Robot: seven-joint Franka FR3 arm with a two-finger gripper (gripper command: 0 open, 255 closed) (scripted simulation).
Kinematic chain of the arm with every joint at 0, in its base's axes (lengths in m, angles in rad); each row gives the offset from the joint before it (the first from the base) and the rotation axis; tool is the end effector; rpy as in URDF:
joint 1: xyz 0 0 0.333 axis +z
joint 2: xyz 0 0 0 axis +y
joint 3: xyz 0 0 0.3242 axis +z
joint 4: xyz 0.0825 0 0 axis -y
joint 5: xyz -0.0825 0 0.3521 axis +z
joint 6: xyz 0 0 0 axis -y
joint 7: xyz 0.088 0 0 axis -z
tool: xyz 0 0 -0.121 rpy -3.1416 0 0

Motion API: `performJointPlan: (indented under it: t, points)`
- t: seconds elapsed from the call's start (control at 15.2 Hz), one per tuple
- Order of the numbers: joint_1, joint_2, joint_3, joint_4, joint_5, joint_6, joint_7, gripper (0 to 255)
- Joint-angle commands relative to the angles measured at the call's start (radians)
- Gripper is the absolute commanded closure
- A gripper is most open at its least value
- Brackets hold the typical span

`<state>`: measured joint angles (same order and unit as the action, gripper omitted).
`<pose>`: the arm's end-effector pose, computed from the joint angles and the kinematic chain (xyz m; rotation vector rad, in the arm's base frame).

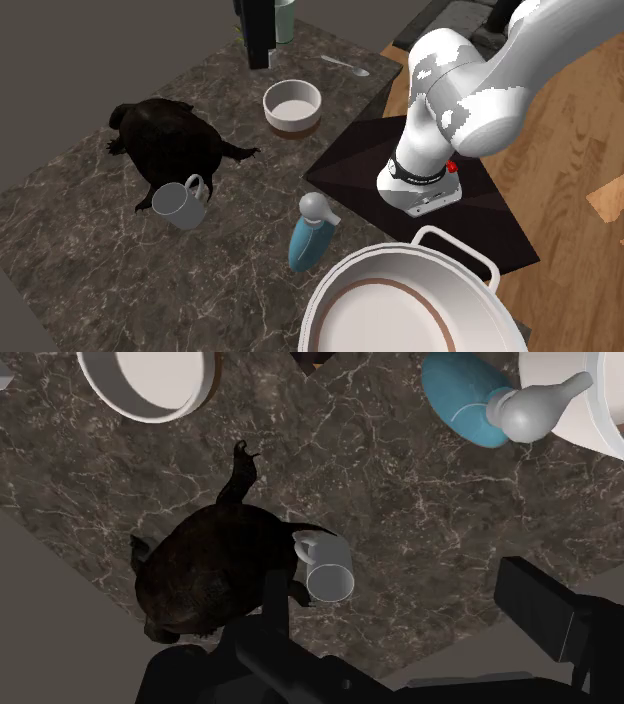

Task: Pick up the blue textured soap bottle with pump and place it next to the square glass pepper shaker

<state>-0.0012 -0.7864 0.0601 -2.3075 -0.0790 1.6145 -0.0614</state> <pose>0.2752 0.0138 0.6083 3.0119 0.1574 0.1379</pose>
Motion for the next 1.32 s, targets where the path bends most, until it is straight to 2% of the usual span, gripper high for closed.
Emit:
performJointPlan:
  t: [0.0,0.66,1.25]
  points:
    - [0.000,0.000,0.000,0.000,0.000,0.000,0.000,0]
    - [0.091,0.129,0.181,-0.139,0.006,0.129,0.061,0]
    - [0.162,0.319,0.347,-0.220,-0.008,0.256,0.139,0]
